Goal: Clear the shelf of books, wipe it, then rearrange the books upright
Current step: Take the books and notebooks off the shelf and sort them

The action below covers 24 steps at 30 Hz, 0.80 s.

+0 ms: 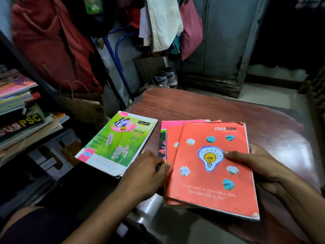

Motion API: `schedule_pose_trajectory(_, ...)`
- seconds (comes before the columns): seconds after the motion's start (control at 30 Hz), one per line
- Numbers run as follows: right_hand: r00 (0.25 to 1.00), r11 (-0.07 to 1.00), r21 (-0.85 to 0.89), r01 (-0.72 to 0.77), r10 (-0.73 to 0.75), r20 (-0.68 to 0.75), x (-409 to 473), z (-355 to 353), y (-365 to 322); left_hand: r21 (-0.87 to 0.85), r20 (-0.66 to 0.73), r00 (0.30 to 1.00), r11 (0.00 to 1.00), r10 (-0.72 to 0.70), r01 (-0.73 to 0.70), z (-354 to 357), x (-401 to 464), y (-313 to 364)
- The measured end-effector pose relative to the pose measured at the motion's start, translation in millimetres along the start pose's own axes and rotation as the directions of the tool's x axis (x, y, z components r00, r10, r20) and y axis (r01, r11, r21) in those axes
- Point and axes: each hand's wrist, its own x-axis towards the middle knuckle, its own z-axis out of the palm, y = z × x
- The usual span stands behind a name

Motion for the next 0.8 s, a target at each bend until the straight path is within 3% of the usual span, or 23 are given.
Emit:
schedule_pose_trajectory(0.2,0.974,0.979,0.071,0.191,-0.180,-0.135,25.9,14.7,-26.9,-0.168,-0.075,0.997,0.986,-0.026,0.013,-0.5,16.0,-10.2)
schedule_pose_trajectory(0.37,0.925,0.899,0.233,0.370,-0.334,-0.179,97.4,45.6,-67.2,0.122,0.075,0.993,0.987,0.093,-0.102,2.6,14.4,-16.1)
schedule_pose_trajectory(0.47,0.923,0.883,0.284,0.373,-0.323,-0.209,154.4,73.3,-79.5,0.122,0.095,0.988,0.984,0.119,-0.130,1.5,16.1,-16.0)
schedule_pose_trajectory(0.6,0.914,0.918,0.220,0.330,-0.252,-0.319,214.0,105.9,-71.9,0.141,0.099,0.989,0.982,0.113,-0.126,0.2,16.4,-16.4)
schedule_pose_trajectory(0.8,0.897,0.930,0.225,0.290,-0.182,-0.402,248.0,123.9,-65.4,0.213,0.147,0.984,0.969,0.098,-0.128,-7.4,19.0,-13.2)
